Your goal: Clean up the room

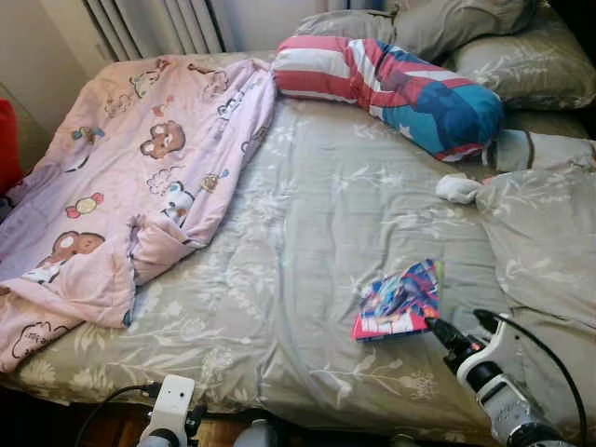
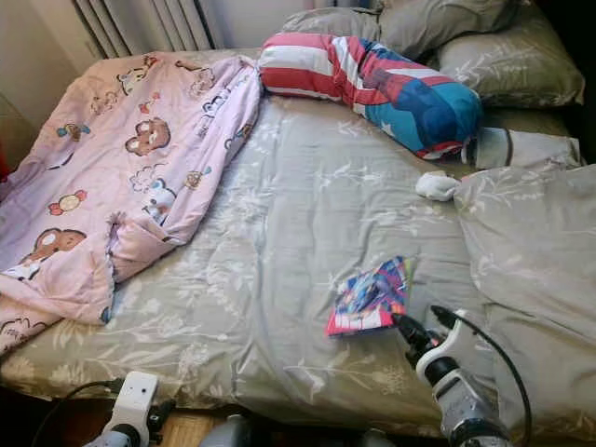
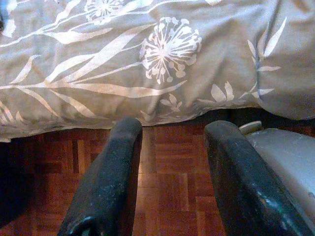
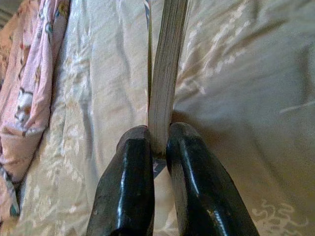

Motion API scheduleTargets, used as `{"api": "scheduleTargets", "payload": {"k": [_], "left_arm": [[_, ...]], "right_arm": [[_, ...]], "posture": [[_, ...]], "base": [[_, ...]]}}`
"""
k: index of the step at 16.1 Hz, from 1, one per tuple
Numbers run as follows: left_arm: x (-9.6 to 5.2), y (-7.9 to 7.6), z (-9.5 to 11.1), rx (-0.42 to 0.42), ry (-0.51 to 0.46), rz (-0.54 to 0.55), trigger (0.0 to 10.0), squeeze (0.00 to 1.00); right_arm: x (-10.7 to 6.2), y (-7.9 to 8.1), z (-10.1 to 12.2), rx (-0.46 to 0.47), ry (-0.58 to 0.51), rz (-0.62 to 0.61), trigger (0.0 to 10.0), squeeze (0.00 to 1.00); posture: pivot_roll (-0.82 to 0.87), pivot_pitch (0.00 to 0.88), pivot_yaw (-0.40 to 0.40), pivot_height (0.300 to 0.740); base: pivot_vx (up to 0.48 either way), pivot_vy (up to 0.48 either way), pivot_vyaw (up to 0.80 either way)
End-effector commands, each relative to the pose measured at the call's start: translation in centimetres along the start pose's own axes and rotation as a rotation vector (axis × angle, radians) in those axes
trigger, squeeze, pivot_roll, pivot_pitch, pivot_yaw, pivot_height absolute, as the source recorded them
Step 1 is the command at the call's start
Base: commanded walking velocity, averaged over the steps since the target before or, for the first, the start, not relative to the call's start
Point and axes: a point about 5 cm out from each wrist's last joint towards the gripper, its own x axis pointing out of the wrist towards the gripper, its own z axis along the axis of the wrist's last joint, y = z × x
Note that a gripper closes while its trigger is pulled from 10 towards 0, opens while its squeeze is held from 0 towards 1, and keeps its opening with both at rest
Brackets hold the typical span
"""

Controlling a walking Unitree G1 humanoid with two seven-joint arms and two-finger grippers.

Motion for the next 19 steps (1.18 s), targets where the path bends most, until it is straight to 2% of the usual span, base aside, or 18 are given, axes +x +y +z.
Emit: {"api": "scheduleTargets", "payload": {"k": [1, 5, 6, 8, 14, 19], "left_arm": [[-0.6, 0.4, -1.3, 0.010, 0.046, 0.004, 10.0, 0.00], [-0.5, 0.4, -1.1, 0.018, 0.043, 0.001, 10.0, 0.00], [-0.5, 0.4, -1.1, 0.019, 0.043, 0.001, 10.0, 0.00], [-0.5, 0.4, -1.1, 0.023, 0.044, -0.004, 10.0, 0.00], [-0.4, 0.3, -0.9, 0.029, 0.042, -0.009, 10.0, 0.00], [-0.4, 0.4, -1.0, 0.032, 0.044, -0.011, 10.0, 0.00]], "right_arm": [[0.0, 0.3, -0.3, -0.020, 0.030, 0.051, 10.0, 0.00], [-0.3, 0.6, -0.9, -0.085, 0.105, 0.135, 10.0, 0.00], [-0.3, 0.6, -0.9, -0.092, 0.101, 0.156, 10.0, 0.00], [-0.4, 0.6, 0.2, -0.071, 0.009, 0.178, 10.0, 0.00], [-1.2, -0.3, -0.8, -0.084, 0.022, 0.120, 10.0, 0.00], [-1.2, -0.5, -0.4, -0.079, 0.005, 0.092, 10.0, 0.00]], "posture": [[0.13, 0.212, 0.106, 0.681], [0.13, 0.213, 0.108, 0.681], [0.13, 0.214, 0.109, 0.681], [0.12, 0.213, 0.110, 0.681], [0.12, 0.213, 0.113, 0.681], [0.12, 0.216, 0.116, 0.636]], "base": [[0.000, 0.000, 0.00], [0.000, 0.000, 0.00], [0.000, 0.000, 0.00], [0.000, 0.000, 0.00], [0.000, 0.000, 0.00], [0.000, 0.000, 0.00]]}}
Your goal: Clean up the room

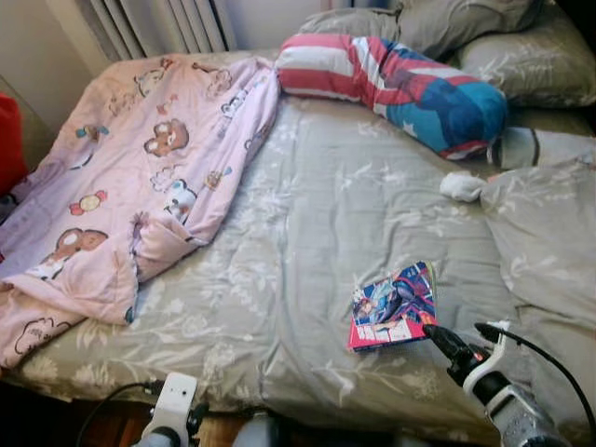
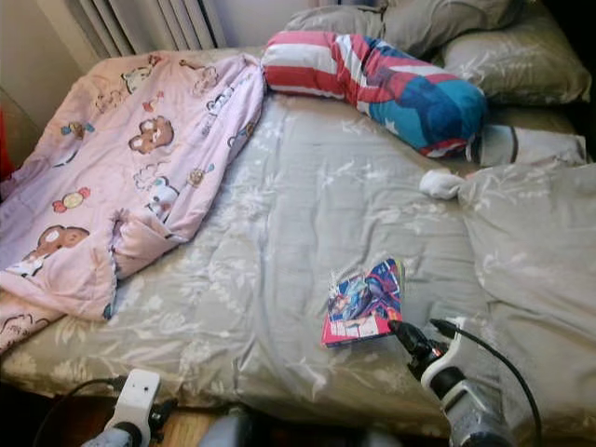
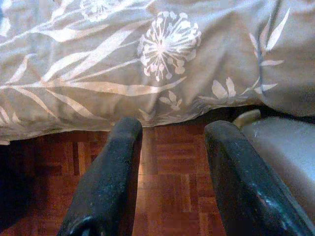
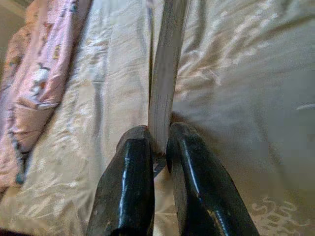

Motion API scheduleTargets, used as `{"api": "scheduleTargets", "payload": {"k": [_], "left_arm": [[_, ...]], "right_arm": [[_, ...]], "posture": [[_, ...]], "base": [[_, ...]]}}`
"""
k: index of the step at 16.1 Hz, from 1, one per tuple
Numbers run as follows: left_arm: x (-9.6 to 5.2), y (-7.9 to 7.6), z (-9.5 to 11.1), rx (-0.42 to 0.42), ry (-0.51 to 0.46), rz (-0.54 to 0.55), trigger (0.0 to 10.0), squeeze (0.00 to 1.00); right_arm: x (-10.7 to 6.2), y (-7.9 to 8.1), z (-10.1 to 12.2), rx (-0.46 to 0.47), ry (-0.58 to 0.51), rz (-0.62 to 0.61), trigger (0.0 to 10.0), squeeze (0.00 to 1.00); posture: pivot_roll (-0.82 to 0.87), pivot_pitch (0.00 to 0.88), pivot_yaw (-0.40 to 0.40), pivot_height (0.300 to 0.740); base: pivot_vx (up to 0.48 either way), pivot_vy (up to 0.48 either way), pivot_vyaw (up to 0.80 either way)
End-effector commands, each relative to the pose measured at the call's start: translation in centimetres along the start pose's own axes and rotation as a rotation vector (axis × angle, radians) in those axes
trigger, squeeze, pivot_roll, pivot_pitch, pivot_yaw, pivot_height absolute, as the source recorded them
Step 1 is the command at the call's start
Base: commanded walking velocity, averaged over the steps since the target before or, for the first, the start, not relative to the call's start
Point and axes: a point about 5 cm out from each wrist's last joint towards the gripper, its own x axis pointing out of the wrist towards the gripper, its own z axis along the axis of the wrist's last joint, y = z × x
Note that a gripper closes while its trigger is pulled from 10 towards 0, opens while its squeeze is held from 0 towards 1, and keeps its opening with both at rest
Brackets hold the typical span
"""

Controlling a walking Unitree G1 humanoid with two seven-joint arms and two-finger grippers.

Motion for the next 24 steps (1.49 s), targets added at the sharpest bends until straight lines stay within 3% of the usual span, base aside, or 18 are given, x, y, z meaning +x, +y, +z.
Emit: {"api": "scheduleTargets", "payload": {"k": [1, 4, 8, 15, 16, 17, 21, 22, 23, 24], "left_arm": [[-0.6, 0.4, -1.4, 0.015, 0.051, -0.001, 10.0, 0.00], [-0.8, 0.5, -1.6, 0.021, 0.051, -0.005, 10.0, 0.00], [-1.1, 0.6, -2.2, 0.029, 0.059, -0.010, 10.0, 0.00], [-1.1, 0.4, -2.2, 0.030, 0.056, -0.015, 10.0, 0.00], [-1.1, 0.4, -2.2, 0.030, 0.055, -0.015, 10.0, 0.00], [-1.1, 0.4, -2.1, 0.030, 0.055, -0.015, 10.0, 0.00], [-0.9, 0.2, -1.9, 0.025, 0.054, -0.015, 10.0, 0.00], [-0.8, 0.1, -1.8, 0.023, 0.051, -0.015, 10.0, 0.00], [-0.8, 0.1, -1.7, 0.022, 0.051, -0.015, 10.0, 0.00], [-0.8, 0.0, -1.7, 0.021, 0.050, -0.014, 10.0, 0.00]], "right_arm": [[0.1, -0.1, 0.2, 0.007, -0.042, -0.036, 10.0, 0.00], [0.5, 0.2, 0.5, -0.014, -0.037, -0.048, 10.0, 0.00], [0.6, -0.7, 1.2, -0.131, -0.005, -0.233, 10.0, 0.00], [-0.2, -2.1, 1.8, -0.181, -0.019, -0.423, 10.0, 0.01], [-0.2, -2.1, 1.8, -0.181, -0.019, -0.424, 10.0, 0.67], [-0.3, -2.1, 1.9, -0.181, -0.021, -0.433, 10.0, 0.78], [-0.8, -2.6, 1.4, -0.146, -0.038, -0.474, 10.0, 0.81], [-1.1, -2.8, 1.2, -0.144, -0.052, -0.493, 10.0, 0.77], [-1.3, -2.9, 1.3, -0.129, -0.074, -0.497, 10.0, 0.33], [-1.4, -3.0, 1.4, -0.126, -0.100, -0.499, 10.0, 0.00]], "posture": [[0.12, 0.220, 0.120, 0.636], [0.13, 0.235, 0.126, 0.636], [0.14, 0.251, 0.129, 0.636], [0.14, 0.252, 0.127, 0.636], [0.13, 0.251, 0.126, 0.636], [0.13, 0.250, 0.125, 0.636], [0.13, 0.244, 0.120, 0.636], [0.13, 0.241, 0.117, 0.636], [0.13, 0.238, 0.116, 0.636], [0.13, 0.236, 0.115, 0.636]], "base": [[0.000, 0.000, 0.00], [0.000, 0.000, 0.00], [0.000, 0.000, 0.00], [0.000, 0.000, 0.00], [0.000, 0.000, 0.00], [0.000, 0.000, 0.00], [0.000, 0.000, 0.00], [0.000, 0.000, 0.00], [0.000, 0.000, 0.00], [0.000, 0.000, 0.00]]}}
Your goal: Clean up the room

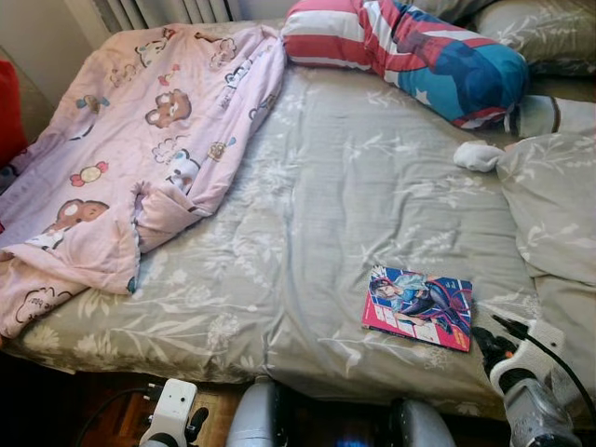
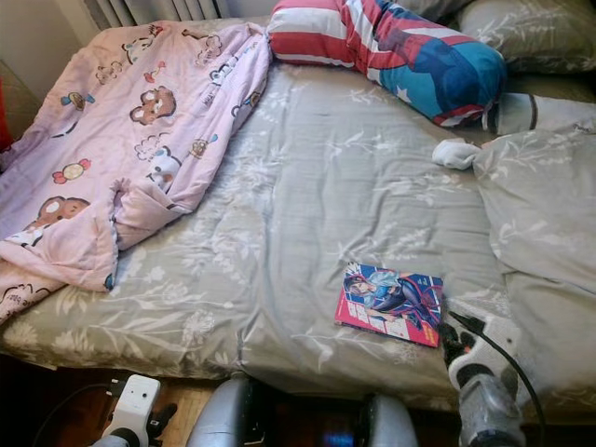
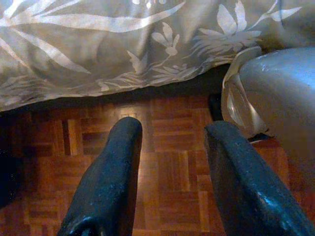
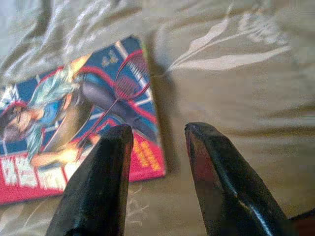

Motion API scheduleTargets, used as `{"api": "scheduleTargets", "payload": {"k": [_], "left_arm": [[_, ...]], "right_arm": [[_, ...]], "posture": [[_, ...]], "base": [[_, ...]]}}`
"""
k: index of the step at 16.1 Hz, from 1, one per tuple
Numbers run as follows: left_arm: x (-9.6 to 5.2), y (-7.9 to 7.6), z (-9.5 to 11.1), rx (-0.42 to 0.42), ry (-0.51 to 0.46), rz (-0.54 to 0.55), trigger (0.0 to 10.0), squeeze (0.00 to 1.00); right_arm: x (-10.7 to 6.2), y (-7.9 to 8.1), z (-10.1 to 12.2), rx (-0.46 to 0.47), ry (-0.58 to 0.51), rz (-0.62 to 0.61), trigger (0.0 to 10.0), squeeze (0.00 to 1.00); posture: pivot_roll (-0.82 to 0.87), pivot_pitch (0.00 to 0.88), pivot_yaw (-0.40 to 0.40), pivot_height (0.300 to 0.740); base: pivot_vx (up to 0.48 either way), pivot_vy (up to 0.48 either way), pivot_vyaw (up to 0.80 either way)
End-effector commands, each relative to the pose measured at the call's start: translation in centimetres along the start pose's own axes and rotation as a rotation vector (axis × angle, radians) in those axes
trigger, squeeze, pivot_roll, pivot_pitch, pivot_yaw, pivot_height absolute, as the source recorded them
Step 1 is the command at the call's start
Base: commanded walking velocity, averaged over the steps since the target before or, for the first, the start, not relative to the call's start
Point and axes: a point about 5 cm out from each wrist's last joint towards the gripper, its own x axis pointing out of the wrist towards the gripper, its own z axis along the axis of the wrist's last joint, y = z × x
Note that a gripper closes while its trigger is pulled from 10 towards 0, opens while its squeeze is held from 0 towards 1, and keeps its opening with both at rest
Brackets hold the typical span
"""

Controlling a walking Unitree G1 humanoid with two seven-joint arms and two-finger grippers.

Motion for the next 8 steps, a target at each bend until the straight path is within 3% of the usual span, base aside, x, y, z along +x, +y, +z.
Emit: {"api": "scheduleTargets", "payload": {"k": [1, 3, 6, 8], "left_arm": [[-0.3, 0.0, -0.9, 0.012, 0.042, 0.001, 10.0, 0.00], [-0.3, 0.0, -0.9, 0.011, 0.043, 0.000, 10.0, 0.00], [-0.1, -0.4, -0.7, 0.004, 0.042, -0.001, 10.0, 0.00], [0.0, -0.5, -0.6, 0.001, 0.045, -0.001, 10.0, 0.00]], "right_arm": [[-0.3, 0.1, -0.6, 0.017, -0.020, 0.003, 10.0, 0.00], [-0.3, 0.6, -0.6, 0.016, -0.052, 0.035, 10.0, 0.00], [-0.3, 2.2, -1.8, -0.095, -0.037, 0.067, 10.0, 0.00], [-0.2, 3.0, -0.9, -0.158, -0.138, 0.045, 10.0, 0.00]], "posture": [[0.11, 0.230, 0.112, 0.636], [0.11, 0.228, 0.110, 0.636], [0.10, 0.212, 0.099, 0.636], [0.09, 0.197, 0.092, 0.636]], "base": [[0.000, 0.000, 0.00], [0.000, 0.000, 0.00], [0.000, 0.000, 0.00], [0.000, 0.000, 0.00]]}}
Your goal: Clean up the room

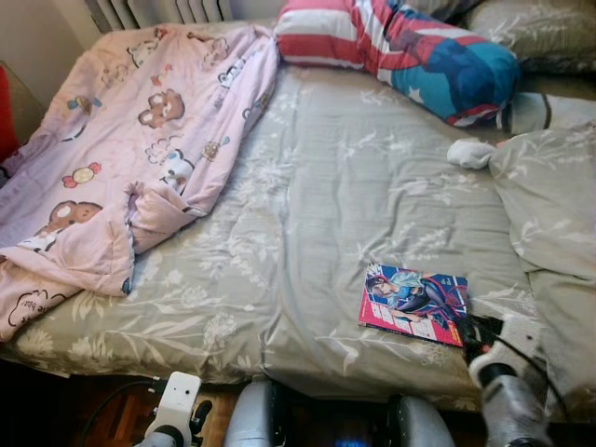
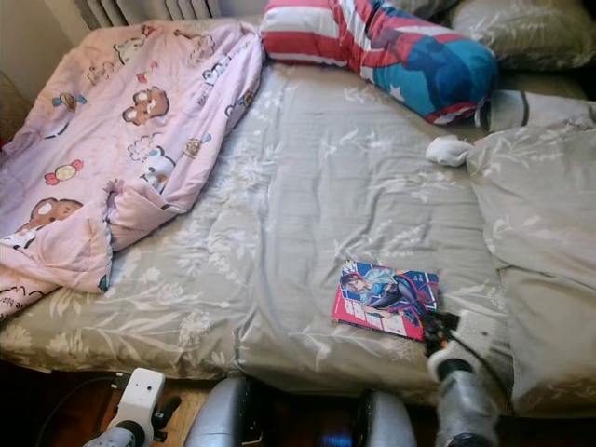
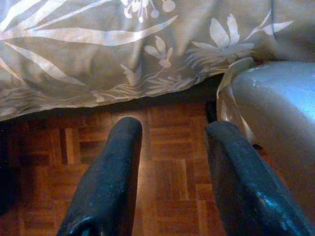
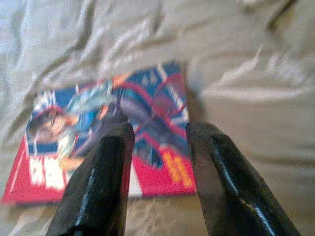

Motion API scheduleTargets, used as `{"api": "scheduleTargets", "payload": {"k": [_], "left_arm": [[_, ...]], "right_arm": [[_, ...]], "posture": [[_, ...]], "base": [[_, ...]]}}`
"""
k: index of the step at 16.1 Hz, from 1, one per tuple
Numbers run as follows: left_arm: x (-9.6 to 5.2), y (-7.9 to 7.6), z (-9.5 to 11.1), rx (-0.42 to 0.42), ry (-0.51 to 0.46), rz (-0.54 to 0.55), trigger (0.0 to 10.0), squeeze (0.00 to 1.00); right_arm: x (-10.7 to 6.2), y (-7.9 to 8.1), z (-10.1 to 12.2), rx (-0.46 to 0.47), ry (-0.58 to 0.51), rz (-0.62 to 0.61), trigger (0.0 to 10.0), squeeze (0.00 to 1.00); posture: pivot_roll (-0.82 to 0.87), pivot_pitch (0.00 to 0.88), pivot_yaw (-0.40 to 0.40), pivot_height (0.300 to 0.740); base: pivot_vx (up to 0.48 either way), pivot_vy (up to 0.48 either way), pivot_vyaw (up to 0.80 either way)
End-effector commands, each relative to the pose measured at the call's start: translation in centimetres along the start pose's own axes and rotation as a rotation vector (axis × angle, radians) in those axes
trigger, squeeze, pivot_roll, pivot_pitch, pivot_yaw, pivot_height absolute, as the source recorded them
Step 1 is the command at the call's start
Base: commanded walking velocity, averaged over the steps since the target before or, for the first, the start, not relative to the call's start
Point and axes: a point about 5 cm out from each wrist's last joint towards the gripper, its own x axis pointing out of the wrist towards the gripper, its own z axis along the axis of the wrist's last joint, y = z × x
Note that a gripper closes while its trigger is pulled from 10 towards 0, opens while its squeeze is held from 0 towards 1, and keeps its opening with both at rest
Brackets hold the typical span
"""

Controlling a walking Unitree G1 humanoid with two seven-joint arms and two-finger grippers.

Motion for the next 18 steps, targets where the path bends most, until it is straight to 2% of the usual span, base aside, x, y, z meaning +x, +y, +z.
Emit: {"api": "scheduleTargets", "payload": {"k": [1, 2, 3, 4, 9, 12, 15, 16, 18], "left_arm": [[-0.4, -0.1, -1.3, 0.005, 0.057, -0.004, 10.0, 0.00], [-0.3, -0.3, -1.1, -0.002, 0.054, -0.003, 10.0, 0.00], [-0.1, -0.5, -0.9, -0.009, 0.051, -0.001, 10.0, 0.00], [0.0, -0.6, -0.7, -0.015, 0.050, 0.001, 10.0, 0.00], [0.4, -1.3, 0.0, -0.038, 0.046, 0.005, 10.0, 0.00], [0.5, -1.3, 0.1, -0.048, 0.047, 0.012, 10.0, 0.00], [0.6, -1.1, 0.0, -0.077, 0.062, 0.039, 10.0, 0.00], [0.6, -1.2, 0.0, -0.087, 0.070, 0.042, 10.0, 0.00], [0.5, -1.4, -0.3, -0.123, 0.083, 0.045, 10.0, 0.00]], "right_arm": [[-0.2, 0.0, 0.1, -0.028, -0.034, -0.010, 10.0, 0.00], [-0.2, 0.5, 0.5, -0.043, -0.085, -0.003, 10.0, 0.00], [-0.3, 0.8, 0.1, -0.061, -0.072, 0.008, 10.0, 0.00], [-0.5, 1.1, -0.5, -0.089, -0.043, 0.024, 10.0, 0.00], [-1.9, 1.7, -4.2, -0.116, 0.133, 0.014, 10.0, 0.00], [-2.4, 2.1, -5.4, -0.108, 0.200, 0.009, 10.0, 0.00], [-3.5, 2.9, -7.8, -0.183, 0.358, 0.037, 10.0, 0.00], [-4.0, 3.1, -8.5, -0.255, 0.400, 0.079, 10.0, 0.00], [-4.9, 2.6, -9.6, -0.235, 0.462, 0.054, 10.0, 0.00]], "posture": [[0.09, 0.192, 0.089, 0.636], [0.08, 0.181, 0.079, 0.641], [0.08, 0.176, 0.074, 0.651], [0.07, 0.168, 0.067, 0.666], [0.05, 0.142, 0.054, 0.731], [0.05, 0.127, 0.048, 0.740], [0.04, 0.117, 0.035, 0.740], [0.04, 0.114, 0.029, 0.740], [0.04, 0.099, 0.022, 0.740]], "base": [[0.000, 0.000, 0.00], [0.000, 0.000, 0.00], [0.000, 0.000, 0.00], [0.000, 0.000, 0.00], [0.000, 0.000, 0.00], [0.000, 0.000, 0.00], [0.000, 0.000, 0.00], [0.000, 0.000, 0.00], [0.000, 0.000, 0.00]]}}
